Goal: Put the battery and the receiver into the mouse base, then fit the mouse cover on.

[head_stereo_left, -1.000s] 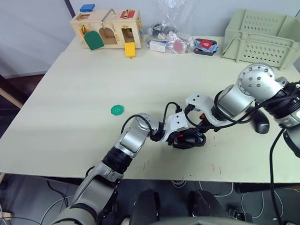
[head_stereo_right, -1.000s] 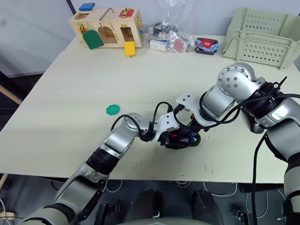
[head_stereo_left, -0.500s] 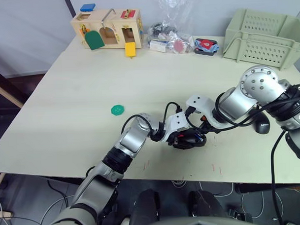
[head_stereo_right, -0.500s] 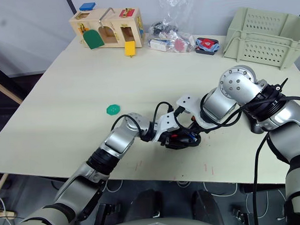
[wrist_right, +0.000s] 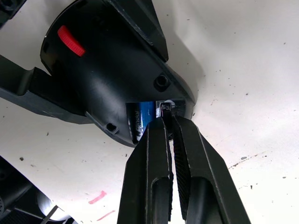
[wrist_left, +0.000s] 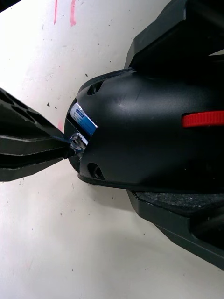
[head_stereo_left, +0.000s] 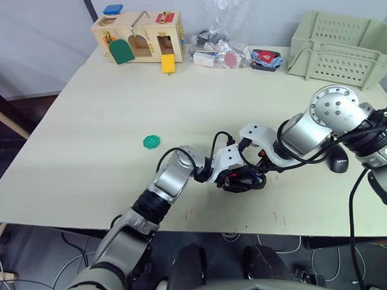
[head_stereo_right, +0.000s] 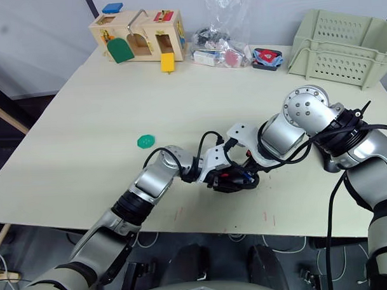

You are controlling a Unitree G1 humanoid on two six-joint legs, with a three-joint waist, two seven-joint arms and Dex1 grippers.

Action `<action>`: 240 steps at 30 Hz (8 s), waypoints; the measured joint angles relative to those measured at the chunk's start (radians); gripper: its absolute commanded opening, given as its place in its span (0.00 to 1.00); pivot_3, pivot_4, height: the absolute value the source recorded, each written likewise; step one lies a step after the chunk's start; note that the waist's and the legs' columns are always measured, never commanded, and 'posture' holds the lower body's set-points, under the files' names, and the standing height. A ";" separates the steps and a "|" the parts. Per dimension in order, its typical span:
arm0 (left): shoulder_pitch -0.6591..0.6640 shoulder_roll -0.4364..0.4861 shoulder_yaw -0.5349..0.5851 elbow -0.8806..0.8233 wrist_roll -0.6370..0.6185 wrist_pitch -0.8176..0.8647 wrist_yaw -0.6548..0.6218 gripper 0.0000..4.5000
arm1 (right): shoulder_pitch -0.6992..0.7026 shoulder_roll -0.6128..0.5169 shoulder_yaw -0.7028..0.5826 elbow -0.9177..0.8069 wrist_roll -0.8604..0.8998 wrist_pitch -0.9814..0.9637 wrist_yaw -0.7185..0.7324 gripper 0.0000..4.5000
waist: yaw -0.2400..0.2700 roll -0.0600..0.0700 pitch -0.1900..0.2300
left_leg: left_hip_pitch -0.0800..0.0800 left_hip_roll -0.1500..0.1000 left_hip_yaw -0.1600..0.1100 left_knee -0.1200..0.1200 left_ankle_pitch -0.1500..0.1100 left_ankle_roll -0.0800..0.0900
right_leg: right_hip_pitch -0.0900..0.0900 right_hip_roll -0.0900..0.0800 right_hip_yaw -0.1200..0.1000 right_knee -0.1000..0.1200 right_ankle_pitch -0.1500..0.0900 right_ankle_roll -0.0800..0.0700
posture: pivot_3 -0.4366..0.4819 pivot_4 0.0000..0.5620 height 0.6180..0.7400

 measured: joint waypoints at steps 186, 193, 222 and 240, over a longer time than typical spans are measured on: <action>0.048 0.061 -0.001 -0.055 -0.033 0.011 0.018 0.97 | 1.546 0.132 -1.015 -0.272 -1.176 -1.771 1.722 1.00 | 0.003 0.000 -0.001 | 0.020 0.001 0.002 -0.003 0.003 -0.005 | 0.014 0.010 0.008 0.003 0.000 0.002 | 0.48 0.27 1.00; 0.067 0.059 0.023 -0.039 -0.056 -0.025 0.035 0.97 | 1.537 0.143 -1.015 -0.247 -1.173 -1.782 1.740 1.00 | 0.001 0.001 -0.001 | 0.020 0.001 0.003 -0.003 0.003 -0.005 | 0.014 0.010 0.008 0.003 0.000 0.002 | 0.48 0.27 1.00; 0.358 0.346 0.419 -0.219 -0.413 -0.265 -0.215 0.97 | 1.480 0.176 -1.086 -0.234 -1.146 -1.732 1.558 1.00 | 0.002 0.007 0.004 | 0.019 0.001 0.004 -0.003 0.003 -0.006 | 0.014 0.004 0.007 0.002 0.000 0.002 | 0.48 0.27 1.00; 0.468 0.446 0.579 -0.362 -0.529 -0.270 -0.183 0.97 | 1.300 0.112 -1.137 -0.153 -1.330 -1.361 1.071 1.00 | 0.003 0.011 0.006 | 0.019 0.000 0.006 -0.004 0.003 -0.006 | 0.012 0.004 0.007 0.002 0.000 0.002 | 0.48 0.27 1.00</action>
